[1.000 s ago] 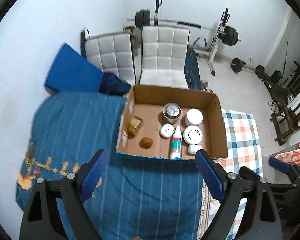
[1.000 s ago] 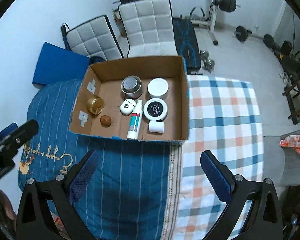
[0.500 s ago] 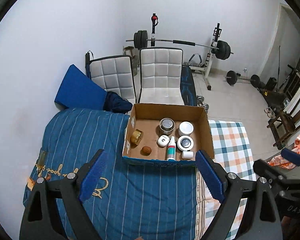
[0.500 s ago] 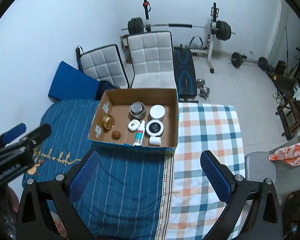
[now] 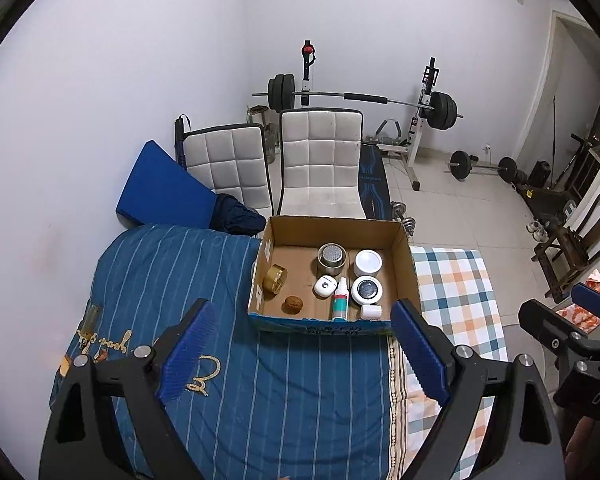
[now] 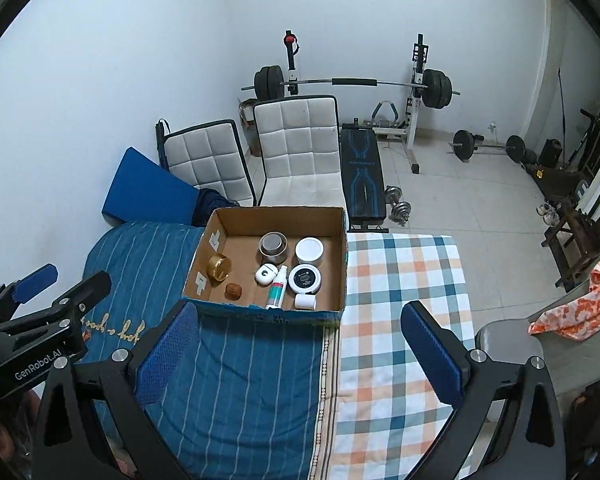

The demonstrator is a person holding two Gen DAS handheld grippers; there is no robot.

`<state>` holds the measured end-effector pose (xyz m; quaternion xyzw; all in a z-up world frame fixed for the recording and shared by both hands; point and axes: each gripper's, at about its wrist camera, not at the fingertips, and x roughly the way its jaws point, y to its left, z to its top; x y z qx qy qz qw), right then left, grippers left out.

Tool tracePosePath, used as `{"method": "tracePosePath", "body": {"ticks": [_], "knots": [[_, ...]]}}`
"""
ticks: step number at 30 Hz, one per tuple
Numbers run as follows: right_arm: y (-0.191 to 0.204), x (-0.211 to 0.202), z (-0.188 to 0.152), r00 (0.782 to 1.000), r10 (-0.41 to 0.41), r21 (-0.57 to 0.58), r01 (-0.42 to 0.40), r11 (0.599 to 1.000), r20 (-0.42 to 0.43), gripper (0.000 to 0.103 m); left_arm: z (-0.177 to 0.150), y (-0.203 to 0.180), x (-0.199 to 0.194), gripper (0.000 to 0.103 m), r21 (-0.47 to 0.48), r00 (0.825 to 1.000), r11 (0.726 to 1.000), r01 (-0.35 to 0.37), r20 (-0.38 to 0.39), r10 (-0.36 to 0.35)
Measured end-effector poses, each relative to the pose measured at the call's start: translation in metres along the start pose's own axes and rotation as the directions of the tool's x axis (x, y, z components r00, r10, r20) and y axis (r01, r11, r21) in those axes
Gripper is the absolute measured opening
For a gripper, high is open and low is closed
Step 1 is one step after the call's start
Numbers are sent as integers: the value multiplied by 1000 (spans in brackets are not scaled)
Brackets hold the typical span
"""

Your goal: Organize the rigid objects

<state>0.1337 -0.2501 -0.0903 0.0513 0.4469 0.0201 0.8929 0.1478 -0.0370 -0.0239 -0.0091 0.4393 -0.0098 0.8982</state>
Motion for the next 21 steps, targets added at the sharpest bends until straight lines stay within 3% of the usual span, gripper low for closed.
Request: {"method": "tracePosePath", "body": {"ticks": [21], "knots": [[0, -8, -4, 999, -42, 6, 42, 999, 31, 103, -3, 2, -9, 90, -11, 1000, 1000, -10, 23, 11]]}}
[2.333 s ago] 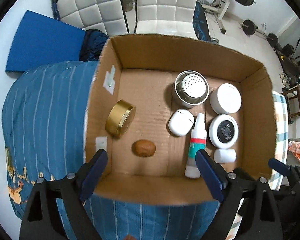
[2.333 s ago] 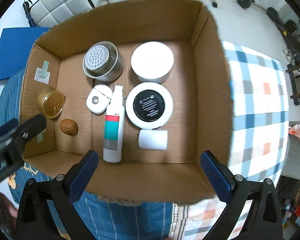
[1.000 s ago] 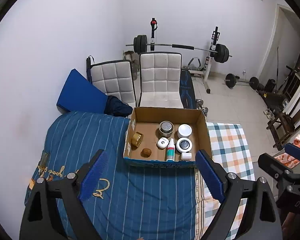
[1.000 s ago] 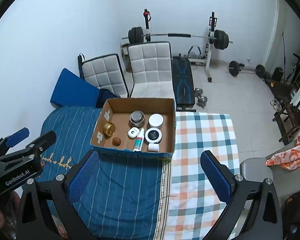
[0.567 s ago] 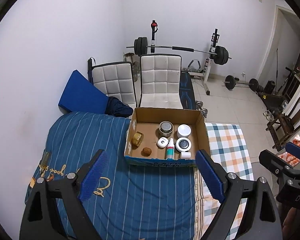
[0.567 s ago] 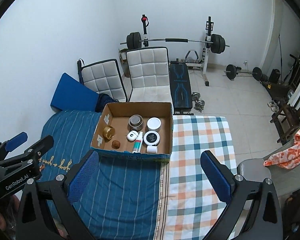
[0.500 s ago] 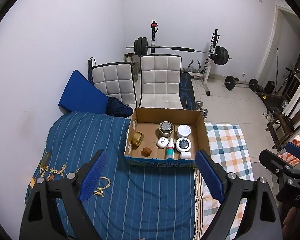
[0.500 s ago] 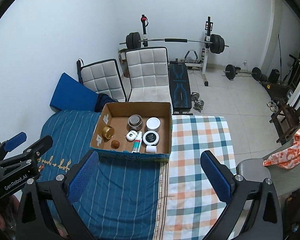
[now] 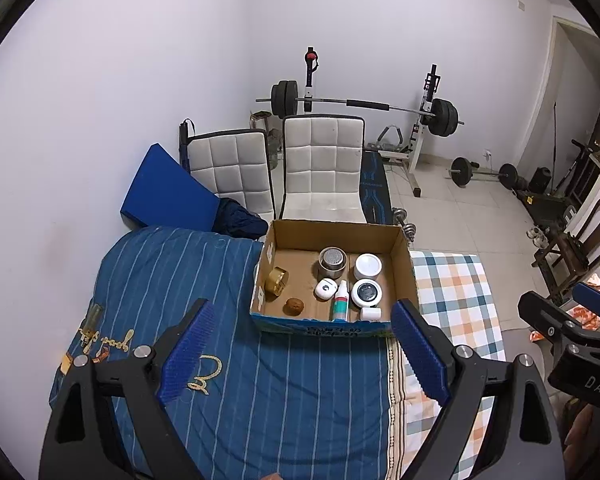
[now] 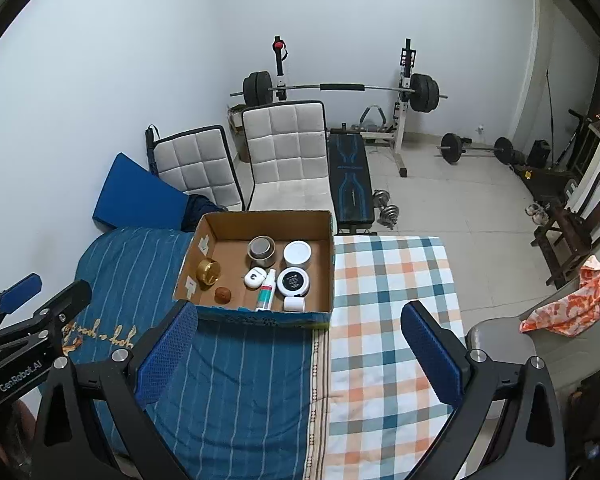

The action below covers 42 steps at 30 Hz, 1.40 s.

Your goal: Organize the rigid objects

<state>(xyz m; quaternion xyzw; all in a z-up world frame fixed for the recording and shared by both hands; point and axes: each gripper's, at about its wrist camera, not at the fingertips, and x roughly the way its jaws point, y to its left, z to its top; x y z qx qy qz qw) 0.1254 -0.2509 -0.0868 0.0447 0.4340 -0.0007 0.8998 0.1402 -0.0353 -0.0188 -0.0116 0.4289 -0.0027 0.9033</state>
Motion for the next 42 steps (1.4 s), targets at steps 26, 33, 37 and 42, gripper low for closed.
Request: {"method": "tracePosePath", "body": {"ticks": [26, 33, 37, 42], "knots": [[0, -15, 4, 998, -41, 22, 41, 999, 38, 103, 1, -3, -4, 103, 22, 999, 1000, -9, 44, 8], [-4, -16, 3, 997, -62, 28, 61, 998, 43, 103, 2, -3, -6, 103, 22, 999, 1000, -10, 48, 9], [-5, -16, 3, 997, -65, 32, 63, 997, 48, 103, 2, -3, -10, 103, 21, 998, 1000, -8, 55, 6], [-4, -17, 4, 996, -70, 32, 69, 997, 52, 103, 1, -2, -11, 103, 19, 998, 1000, -5, 59, 4]]}}
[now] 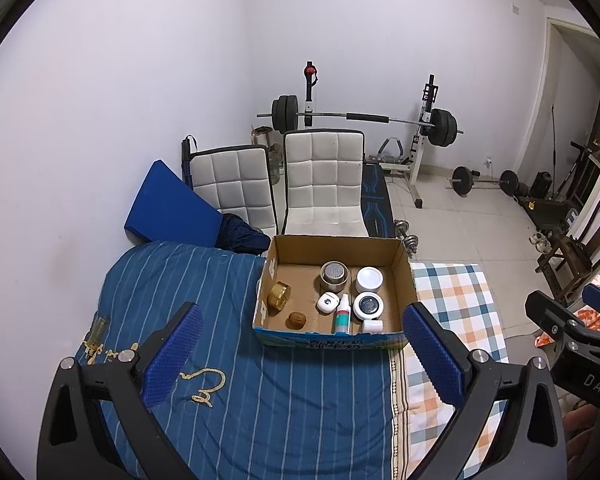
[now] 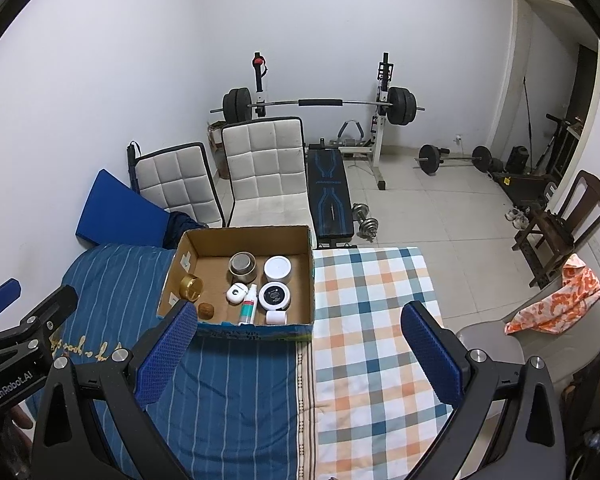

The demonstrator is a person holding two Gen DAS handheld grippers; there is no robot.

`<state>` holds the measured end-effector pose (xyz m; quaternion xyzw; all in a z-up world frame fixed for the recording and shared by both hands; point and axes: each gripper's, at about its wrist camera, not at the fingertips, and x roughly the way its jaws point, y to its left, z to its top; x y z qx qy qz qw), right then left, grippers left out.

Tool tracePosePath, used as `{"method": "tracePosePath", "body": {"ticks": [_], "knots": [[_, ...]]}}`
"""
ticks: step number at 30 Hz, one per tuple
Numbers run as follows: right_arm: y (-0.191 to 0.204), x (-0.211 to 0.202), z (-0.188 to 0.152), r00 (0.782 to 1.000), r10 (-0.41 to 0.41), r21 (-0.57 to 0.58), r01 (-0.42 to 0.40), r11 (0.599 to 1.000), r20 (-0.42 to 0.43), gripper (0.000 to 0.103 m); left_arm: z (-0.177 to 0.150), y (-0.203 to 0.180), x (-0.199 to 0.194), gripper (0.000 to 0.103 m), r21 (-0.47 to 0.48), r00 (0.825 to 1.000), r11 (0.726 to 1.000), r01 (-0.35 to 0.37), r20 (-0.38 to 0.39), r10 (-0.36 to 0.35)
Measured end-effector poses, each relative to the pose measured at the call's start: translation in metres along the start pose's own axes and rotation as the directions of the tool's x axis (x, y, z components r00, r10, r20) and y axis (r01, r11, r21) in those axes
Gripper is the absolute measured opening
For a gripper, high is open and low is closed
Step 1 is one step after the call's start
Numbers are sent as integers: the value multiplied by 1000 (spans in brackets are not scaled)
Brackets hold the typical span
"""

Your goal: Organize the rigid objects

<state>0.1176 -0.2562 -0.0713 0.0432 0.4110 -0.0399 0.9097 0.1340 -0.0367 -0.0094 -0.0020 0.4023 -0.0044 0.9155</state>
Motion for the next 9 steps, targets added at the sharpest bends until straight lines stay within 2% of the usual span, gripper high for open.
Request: {"method": "tracePosePath", "body": {"ticks": [9], "knots": [[-1, 0, 0, 1000, -4, 2, 4, 1000, 1, 103, 0, 1, -4, 103, -6, 1000, 1000, 14, 5, -14]]}}
